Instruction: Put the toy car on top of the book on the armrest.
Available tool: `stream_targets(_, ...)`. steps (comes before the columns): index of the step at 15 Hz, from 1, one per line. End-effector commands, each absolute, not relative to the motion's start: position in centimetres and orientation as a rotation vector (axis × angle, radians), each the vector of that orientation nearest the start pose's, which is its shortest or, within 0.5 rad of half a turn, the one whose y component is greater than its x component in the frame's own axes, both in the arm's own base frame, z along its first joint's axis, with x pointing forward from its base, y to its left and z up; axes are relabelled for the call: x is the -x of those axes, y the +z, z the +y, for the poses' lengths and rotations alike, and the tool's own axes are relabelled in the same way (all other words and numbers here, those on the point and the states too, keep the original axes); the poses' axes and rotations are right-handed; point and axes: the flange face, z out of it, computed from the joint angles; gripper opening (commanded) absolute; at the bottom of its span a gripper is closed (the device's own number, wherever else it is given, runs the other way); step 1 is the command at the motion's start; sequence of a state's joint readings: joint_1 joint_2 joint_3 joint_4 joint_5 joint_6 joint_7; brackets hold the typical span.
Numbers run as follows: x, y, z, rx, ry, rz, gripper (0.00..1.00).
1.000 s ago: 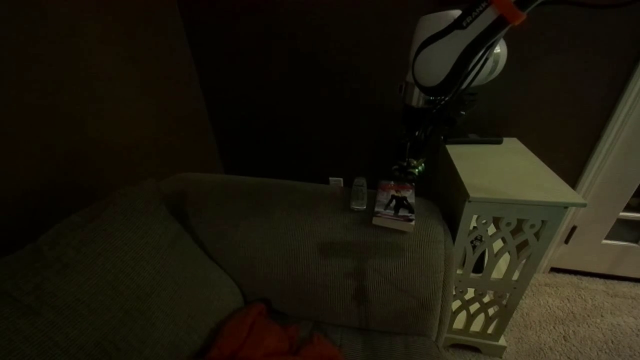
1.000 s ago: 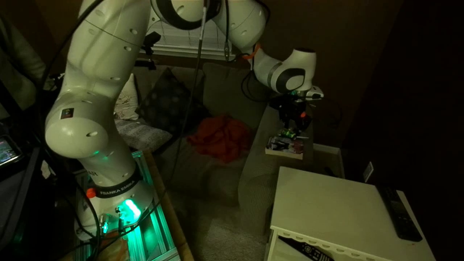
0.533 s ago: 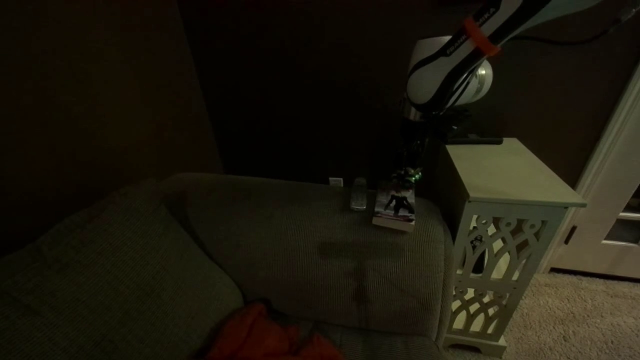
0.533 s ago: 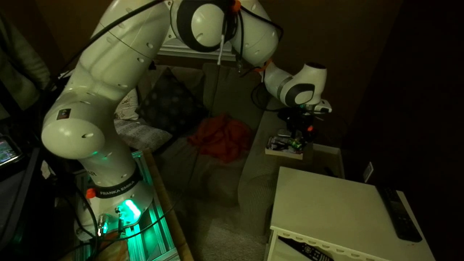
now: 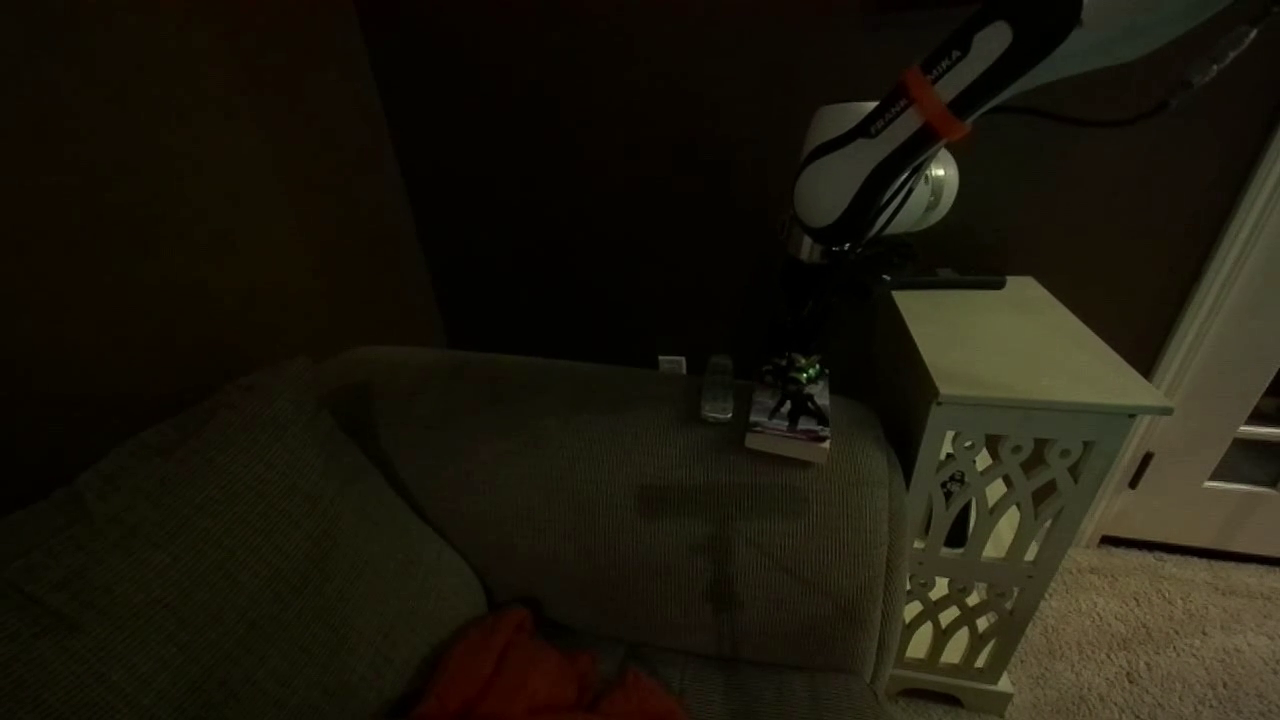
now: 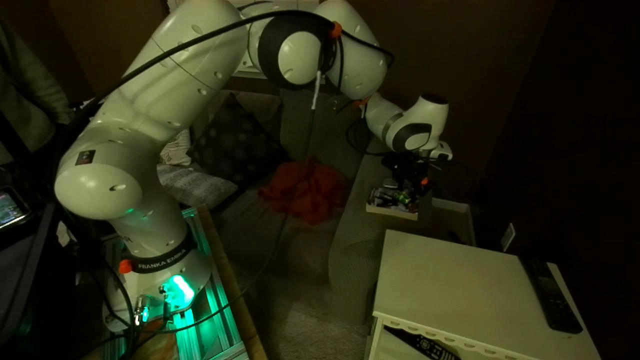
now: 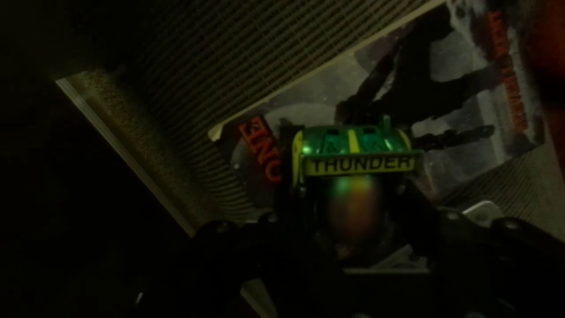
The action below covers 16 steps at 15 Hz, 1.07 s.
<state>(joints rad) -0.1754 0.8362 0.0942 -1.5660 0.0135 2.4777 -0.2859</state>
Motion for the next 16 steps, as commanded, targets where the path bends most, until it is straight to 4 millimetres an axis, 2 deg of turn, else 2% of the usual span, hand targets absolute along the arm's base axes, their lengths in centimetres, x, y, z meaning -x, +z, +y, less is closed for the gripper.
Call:
stream_targets(1,-70.9,15.3,-6.2,3.027,-0.144,-0.274,0.35)
stream_targets(2,-71.0,15.3,-6.2,3.033,-0.141,-0.269,0.35)
stream_targets(3,-70.9,15.2,-6.3,3.035,-0.135,-0.264,0.85)
stream_targets(4,-70.9,15.2,-6.4,3.034,-0.131,-0.263,0.86)
stream_targets(6,-70.9,15.3,-6.4,3.040,-0.125,-0.261,0.98)
stream_targets(12,-70.2,16.0,-4.8,3.031,-0.107,-0.317,1.00)
stream_targets(13,-69.9,16.5,-4.2,3.028,-0.103,-0.341,1.00)
stream_targets(16,-67.2,20.0,-2.2,3.079,-0.166,-0.422,1.00)
